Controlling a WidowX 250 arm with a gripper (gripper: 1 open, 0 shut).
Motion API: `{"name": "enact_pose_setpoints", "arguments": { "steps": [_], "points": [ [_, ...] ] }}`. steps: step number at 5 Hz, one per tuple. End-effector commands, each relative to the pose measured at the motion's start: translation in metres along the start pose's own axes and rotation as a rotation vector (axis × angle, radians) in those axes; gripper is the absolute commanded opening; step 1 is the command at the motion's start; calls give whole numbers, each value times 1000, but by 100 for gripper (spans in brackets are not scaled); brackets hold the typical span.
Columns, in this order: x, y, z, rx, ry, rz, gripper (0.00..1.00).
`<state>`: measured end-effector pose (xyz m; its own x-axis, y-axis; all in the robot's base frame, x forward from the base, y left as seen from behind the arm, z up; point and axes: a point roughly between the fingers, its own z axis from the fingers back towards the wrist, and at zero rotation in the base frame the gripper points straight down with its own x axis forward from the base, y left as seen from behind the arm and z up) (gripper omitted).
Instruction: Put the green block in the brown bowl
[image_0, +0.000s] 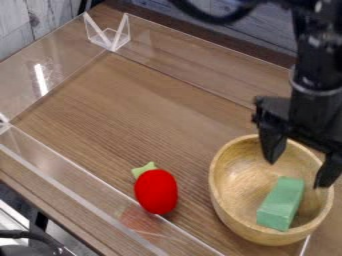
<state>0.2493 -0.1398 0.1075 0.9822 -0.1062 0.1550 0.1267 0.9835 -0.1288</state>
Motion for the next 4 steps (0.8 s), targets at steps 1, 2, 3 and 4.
{"name": "enact_pose_setpoints", "arguments": {
  "steps": [1,2,3,4],
  "points": [
    [19,9,36,-2,-85,47,100],
    [28,28,52,15,-111,106,100],
    [33,35,48,34,-123,170,100],
    [34,34,39,49,-105,212,100]
  ]
}}
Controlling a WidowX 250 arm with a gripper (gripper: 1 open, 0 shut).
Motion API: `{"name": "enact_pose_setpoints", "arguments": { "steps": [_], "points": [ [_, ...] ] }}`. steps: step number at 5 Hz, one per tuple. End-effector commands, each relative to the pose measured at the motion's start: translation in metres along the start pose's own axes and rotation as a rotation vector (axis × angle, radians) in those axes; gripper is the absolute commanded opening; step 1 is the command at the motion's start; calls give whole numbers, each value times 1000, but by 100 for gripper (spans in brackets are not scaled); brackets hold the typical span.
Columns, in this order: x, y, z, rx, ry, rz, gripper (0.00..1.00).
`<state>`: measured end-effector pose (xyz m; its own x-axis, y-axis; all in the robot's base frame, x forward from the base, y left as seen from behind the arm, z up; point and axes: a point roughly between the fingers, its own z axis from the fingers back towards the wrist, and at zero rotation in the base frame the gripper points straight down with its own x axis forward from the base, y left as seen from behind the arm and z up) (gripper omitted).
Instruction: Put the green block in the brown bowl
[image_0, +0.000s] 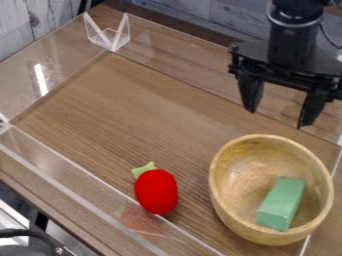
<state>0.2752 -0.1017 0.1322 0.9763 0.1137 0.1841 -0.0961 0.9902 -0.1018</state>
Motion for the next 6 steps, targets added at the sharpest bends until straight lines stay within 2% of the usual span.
{"name": "enact_pose_setpoints", "arguments": {
  "steps": [1,2,4,6],
  "points": [
    [19,-2,11,-5,-34,21,100],
    [28,0,9,11,-17,38,100],
    [26,14,-6,28,14,31,100],
    [22,19,-9,58,60,93,100]
  ]
}}
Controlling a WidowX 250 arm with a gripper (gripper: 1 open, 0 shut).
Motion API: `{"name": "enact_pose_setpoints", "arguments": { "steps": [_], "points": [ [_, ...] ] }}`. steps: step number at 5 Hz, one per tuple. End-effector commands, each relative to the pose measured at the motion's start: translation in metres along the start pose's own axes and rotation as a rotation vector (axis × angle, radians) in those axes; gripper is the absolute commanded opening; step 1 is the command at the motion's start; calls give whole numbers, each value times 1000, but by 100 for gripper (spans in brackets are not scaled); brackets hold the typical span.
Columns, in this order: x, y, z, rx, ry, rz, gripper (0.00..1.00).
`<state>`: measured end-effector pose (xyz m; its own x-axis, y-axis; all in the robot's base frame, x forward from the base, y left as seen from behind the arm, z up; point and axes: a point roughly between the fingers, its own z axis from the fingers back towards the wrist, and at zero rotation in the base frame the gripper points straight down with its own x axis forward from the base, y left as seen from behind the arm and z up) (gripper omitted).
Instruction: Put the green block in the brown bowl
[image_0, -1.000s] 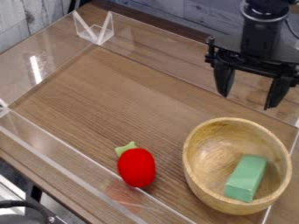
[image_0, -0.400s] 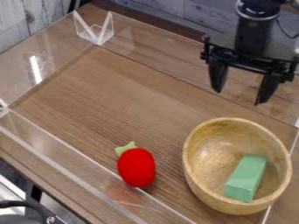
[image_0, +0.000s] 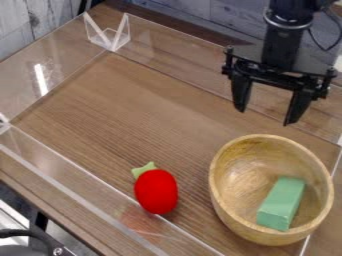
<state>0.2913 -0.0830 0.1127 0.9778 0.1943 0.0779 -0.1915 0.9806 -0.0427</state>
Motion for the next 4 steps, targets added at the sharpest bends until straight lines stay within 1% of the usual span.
{"name": "enact_pose_setpoints", "arguments": {
  "steps": [1,2,3,4],
  "points": [
    [13,14,2,-8,-18,-30,100],
    [20,38,-2,-5,-15,-47,100],
    [29,69,-5,-8,-21,-53,100],
    [21,69,-14,-14,15,-142,100]
  ]
}}
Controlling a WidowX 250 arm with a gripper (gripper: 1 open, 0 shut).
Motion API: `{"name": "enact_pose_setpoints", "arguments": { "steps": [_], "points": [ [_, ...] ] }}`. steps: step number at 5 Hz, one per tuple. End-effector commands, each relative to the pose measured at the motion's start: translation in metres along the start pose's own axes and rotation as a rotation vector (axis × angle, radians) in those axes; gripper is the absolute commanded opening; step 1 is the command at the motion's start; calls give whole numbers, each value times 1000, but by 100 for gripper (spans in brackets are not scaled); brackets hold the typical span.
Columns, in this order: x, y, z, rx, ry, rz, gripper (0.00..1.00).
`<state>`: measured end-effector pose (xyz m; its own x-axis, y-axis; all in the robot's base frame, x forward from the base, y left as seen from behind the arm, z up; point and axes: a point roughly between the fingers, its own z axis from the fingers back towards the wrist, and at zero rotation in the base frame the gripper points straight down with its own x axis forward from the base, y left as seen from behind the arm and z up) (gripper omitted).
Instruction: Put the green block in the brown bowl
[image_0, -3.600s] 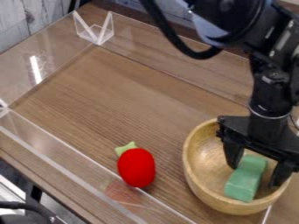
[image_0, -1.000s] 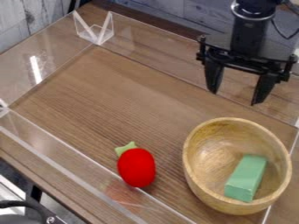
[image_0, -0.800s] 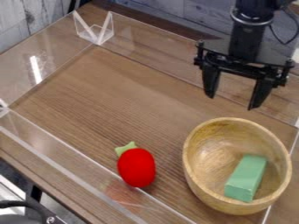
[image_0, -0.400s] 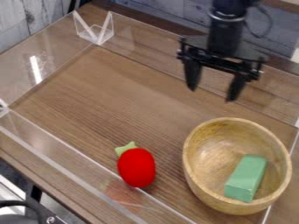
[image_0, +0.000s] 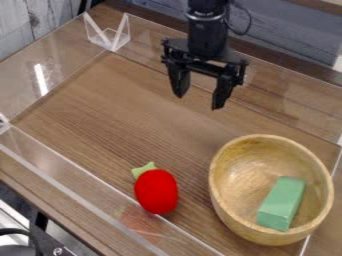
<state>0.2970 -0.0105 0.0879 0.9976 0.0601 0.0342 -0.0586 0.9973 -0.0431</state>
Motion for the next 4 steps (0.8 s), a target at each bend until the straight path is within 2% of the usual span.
{"name": "enact_pose_setpoints", "arguments": {
  "steps": [1,3,4],
  "points": [
    [-7,-8,2,-14,-6,-109,100],
    [-4,-34,0,-28,28,-48,100],
    [-10,-62,5,-41,29,-64,100]
  ]
}}
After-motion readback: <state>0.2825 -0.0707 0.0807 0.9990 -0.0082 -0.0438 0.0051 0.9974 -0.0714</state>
